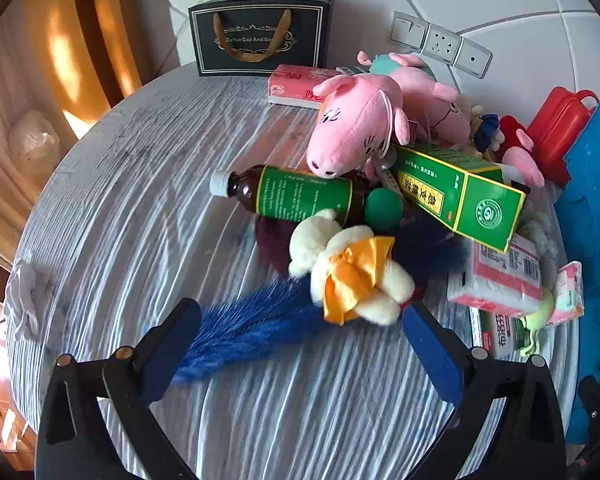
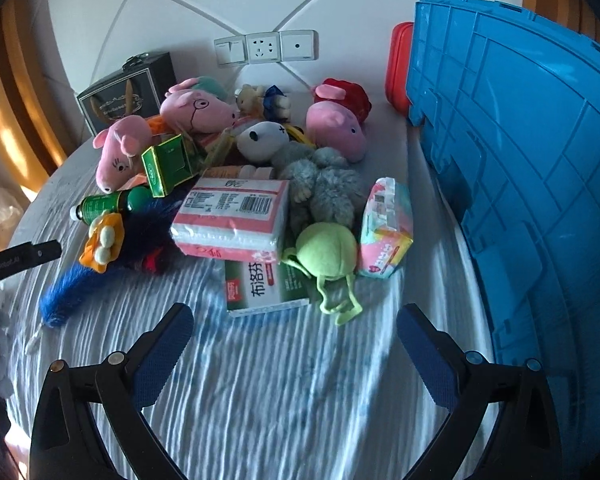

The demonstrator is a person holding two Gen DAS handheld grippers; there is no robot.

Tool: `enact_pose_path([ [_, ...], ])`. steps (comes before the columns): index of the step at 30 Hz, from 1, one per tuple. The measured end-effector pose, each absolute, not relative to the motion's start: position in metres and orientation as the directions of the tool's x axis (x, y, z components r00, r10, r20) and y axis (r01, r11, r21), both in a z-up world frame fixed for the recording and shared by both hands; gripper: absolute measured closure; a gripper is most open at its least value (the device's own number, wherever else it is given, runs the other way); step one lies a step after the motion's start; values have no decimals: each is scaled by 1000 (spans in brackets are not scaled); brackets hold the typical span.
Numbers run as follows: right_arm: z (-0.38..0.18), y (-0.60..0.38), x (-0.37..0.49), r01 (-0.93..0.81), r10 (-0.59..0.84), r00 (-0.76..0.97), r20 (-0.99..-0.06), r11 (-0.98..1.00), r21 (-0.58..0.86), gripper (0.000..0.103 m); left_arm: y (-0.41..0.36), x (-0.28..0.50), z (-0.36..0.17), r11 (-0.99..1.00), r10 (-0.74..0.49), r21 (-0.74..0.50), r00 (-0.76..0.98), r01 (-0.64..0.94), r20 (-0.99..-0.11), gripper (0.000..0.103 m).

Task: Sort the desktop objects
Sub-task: 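Move both grippers toward the pile of toys on the bed, then grasp the cream teddy bear with the left gripper while the right grasps the tissue pack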

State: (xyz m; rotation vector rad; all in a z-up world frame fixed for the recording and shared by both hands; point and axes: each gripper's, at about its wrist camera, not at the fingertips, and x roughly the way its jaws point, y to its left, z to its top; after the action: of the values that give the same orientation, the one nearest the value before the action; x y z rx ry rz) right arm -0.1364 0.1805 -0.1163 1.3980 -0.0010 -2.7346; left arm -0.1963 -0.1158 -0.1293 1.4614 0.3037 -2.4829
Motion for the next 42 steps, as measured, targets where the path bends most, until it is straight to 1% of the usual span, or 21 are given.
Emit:
enact_pose_path([
  [4,-122,179,-163,68,-57,-578,-814,-997,22,0,-116,-236,-151,-949,-87,-51,-412,313,-907,1],
  [8,-130,174,-189,100,-83,-565,-821,-994,31,0,-116,-259,-173,-946,-75,-51,-373,319,-925,9],
  [10,-136,169,-202,121,-93,-553,-828,-992,30,0,-116,-266,-185,-948,-54,-63,-352,312,-934,19],
  [11,-140,167,-209,137,-107,-545,-831,-990,38,0,-115,-268,-191,-950,-40,-71,-343,306,-938,21],
  [13,-147,162,-219,156,-121,-532,-838,-987,44,0,-113,-267,-203,-954,-4,-95,-330,283,-944,31],
  [14,-149,159,-223,168,-130,-527,-840,-985,47,0,-114,-265,-208,-955,15,-111,-331,274,-944,33],
  [16,-155,153,-231,199,-147,-516,-844,-979,49,0,-115,-257,-213,-954,66,-160,-342,254,-937,43],
  [17,-158,150,-234,211,-153,-510,-846,-976,49,0,-115,-253,-214,-956,74,-166,-350,242,-934,44],
  [18,-161,148,-237,225,-161,-503,-849,-973,51,0,-114,-249,-212,-963,59,-147,-356,226,-933,45],
  [21,-170,143,-247,247,-176,-480,-860,-967,60,0,-107,-237,-206,-985,-8,-57,-381,161,-924,46],
  [23,-174,141,-252,259,-191,-473,-860,-963,72,0,-105,-230,-201,-990,-35,-22,-396,140,-917,46],
  [26,-184,138,-261,268,-230,-429,-874,-956,120,0,-103,-222,-193,-992,-47,-7,-420,126,-906,47],
  [27,-188,137,-263,272,-258,-406,-877,-950,154,0,-102,-221,-190,-993,-49,-2,-428,117,-903,49],
  [29,-192,132,-262,289,-308,-372,-876,-935,206,1,-98,-221,-183,-995,-47,4,-441,99,-896,50],
  [30,-192,128,-259,302,-316,-364,-876,-930,210,4,-94,-218,-180,-996,-40,0,-449,87,-892,51],
  [33,-188,116,-245,359,-371,-325,-870,-899,250,20,-91,-211,-175,-998,-7,-21,-446,58,-895,51],
  [34,-186,113,-240,379,-390,-310,-867,-887,263,20,-89,-200,-177,-998,-6,-20,-439,55,-898,51],
  [36,-183,107,-229,412,-399,-285,-871,-872,265,20,-89,-196,-183,-998,-10,-16,-417,60,-909,51],
  [38,-182,109,-222,415,-404,-272,-873,-868,272,16,-90,-191,-190,-996,-10,-25,-391,85,-920,51],
  [40,-180,113,-220,408,-379,-294,-878,-880,243,0,-94,-192,-193,-993,6,-48,-375,104,-927,51],
  [42,-175,115,-220,420,-336,-332,-882,-889,180,0,-96,-194,-190,-992,5,-54,-386,116,-923,49],
])
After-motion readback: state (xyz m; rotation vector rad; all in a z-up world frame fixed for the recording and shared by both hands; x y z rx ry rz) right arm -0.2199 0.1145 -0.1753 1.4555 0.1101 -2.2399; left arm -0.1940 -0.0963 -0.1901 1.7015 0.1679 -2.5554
